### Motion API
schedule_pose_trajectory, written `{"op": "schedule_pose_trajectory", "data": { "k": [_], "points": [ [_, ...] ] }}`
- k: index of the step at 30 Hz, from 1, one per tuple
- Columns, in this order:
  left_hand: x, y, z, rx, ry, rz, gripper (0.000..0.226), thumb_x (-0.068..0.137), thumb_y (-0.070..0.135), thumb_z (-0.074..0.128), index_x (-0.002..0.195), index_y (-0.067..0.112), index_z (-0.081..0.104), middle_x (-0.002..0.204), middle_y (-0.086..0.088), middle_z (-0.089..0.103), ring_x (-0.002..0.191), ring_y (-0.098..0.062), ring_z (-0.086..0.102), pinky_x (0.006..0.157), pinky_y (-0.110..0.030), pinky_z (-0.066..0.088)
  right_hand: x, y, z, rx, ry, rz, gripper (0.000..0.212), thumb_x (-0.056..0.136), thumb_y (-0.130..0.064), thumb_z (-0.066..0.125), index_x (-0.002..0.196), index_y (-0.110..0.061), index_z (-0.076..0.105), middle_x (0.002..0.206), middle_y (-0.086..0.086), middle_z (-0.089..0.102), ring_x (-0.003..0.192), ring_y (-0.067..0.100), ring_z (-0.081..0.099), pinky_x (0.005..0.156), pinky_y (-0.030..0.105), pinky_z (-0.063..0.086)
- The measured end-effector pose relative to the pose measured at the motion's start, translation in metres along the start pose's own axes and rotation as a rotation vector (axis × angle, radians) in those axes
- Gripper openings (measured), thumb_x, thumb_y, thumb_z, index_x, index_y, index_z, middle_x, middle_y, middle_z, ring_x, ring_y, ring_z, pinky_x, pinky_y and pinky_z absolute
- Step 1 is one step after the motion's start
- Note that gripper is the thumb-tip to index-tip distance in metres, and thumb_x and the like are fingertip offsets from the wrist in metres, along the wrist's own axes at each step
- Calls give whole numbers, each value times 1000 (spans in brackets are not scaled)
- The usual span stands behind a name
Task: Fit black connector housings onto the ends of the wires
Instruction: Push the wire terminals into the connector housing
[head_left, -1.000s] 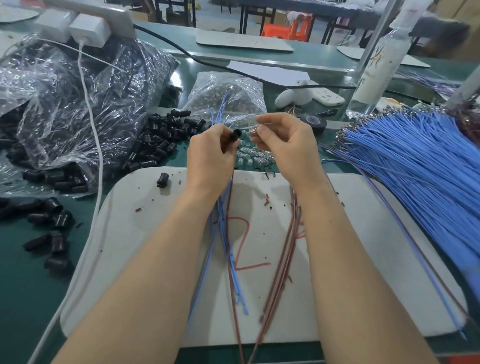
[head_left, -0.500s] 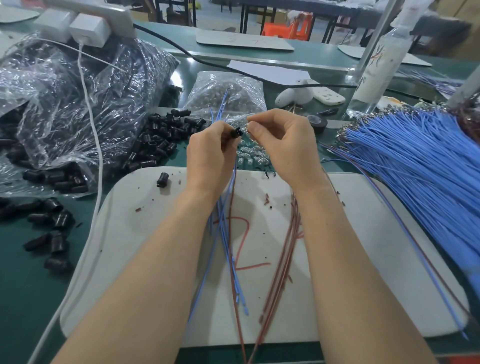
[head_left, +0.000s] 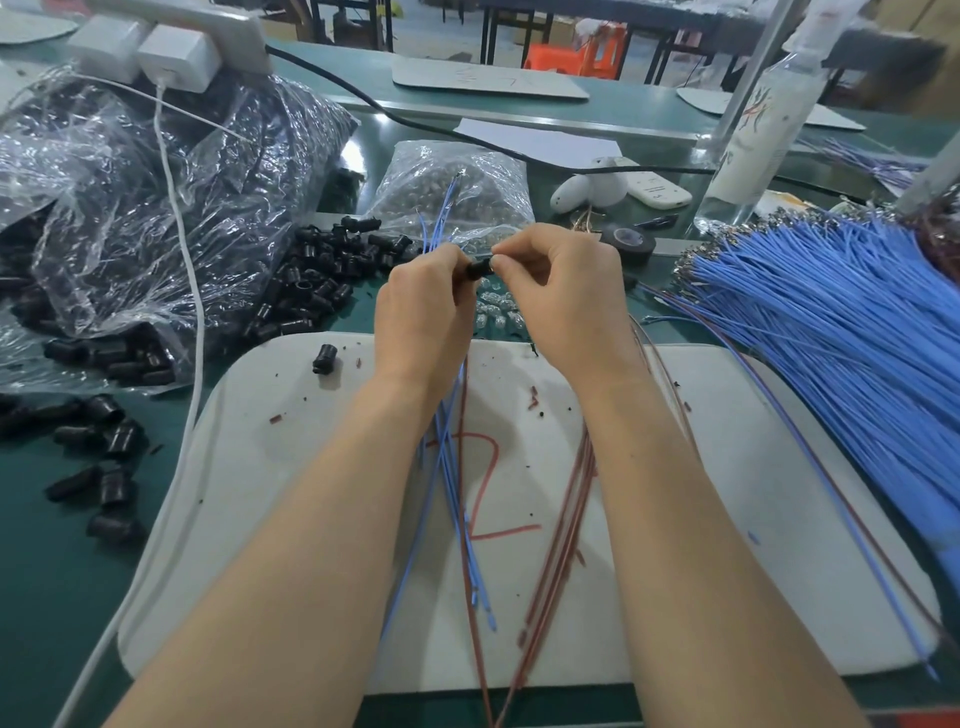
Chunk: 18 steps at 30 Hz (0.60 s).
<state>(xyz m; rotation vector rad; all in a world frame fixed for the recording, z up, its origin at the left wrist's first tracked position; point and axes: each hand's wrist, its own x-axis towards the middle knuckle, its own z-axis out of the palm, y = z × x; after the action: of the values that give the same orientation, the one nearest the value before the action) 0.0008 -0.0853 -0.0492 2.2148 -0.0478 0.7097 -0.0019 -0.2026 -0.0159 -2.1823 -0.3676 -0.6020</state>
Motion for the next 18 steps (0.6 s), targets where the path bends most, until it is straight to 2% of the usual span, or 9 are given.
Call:
{"op": "schedule_pose_trajectory", "data": {
  "k": [3, 5, 8, 10, 14, 18],
  "points": [
    [1, -1, 1, 43, -26, 24, 16, 89, 11, 54, 96, 8, 67, 89, -9, 70, 83, -29, 62, 77, -42, 49, 1, 2, 1, -14, -4, 11, 9, 85, -9, 66, 89, -8, 74, 79, 3, 71, 77, 17, 66, 80, 33, 52],
    [2, -1, 1, -54, -102, 24, 17, 87, 10, 58, 102, 10, 67, 88, -5, 70, 81, -25, 63, 79, -37, 51, 1, 7, -1, -3, -4, 36, 9, 85, -8, 66, 89, -8, 74, 78, 1, 70, 76, 14, 65, 79, 27, 51],
    [3, -3, 0, -204, -214, 13, 21, 86, 12, 65, 106, 13, 67, 81, 3, 67, 73, -12, 61, 75, -19, 50, 3, 18, -7, 36, -27, 120, 8, 85, -11, 67, 88, -11, 74, 75, -4, 66, 73, 7, 62, 75, 17, 49],
    [4, -4, -1, -212, -235, 24, 16, 86, 12, 66, 100, 14, 70, 78, 9, 66, 68, -3, 59, 70, -11, 47, 5, 24, -10, 79, -77, 174, 6, 85, -12, 68, 89, -13, 73, 77, -2, 67, 74, 9, 62, 78, 21, 51],
    [3, -4, -1, -194, -263, 34, 12, 85, 11, 67, 95, 15, 71, 79, 1, 70, 72, -15, 63, 75, -27, 52, 5, 32, -12, 158, -156, 222, 8, 84, -10, 69, 85, -17, 72, 80, 2, 71, 81, 18, 67, 86, 38, 54],
    [3, -1, 0, -178, -276, 44, 10, 84, 11, 67, 93, 14, 71, 77, 0, 69, 70, -17, 61, 74, -29, 51, 5, 35, -12, 155, -176, 221, 11, 84, -11, 69, 82, -22, 70, 80, 1, 71, 82, 18, 68, 86, 40, 54]
  ]
}}
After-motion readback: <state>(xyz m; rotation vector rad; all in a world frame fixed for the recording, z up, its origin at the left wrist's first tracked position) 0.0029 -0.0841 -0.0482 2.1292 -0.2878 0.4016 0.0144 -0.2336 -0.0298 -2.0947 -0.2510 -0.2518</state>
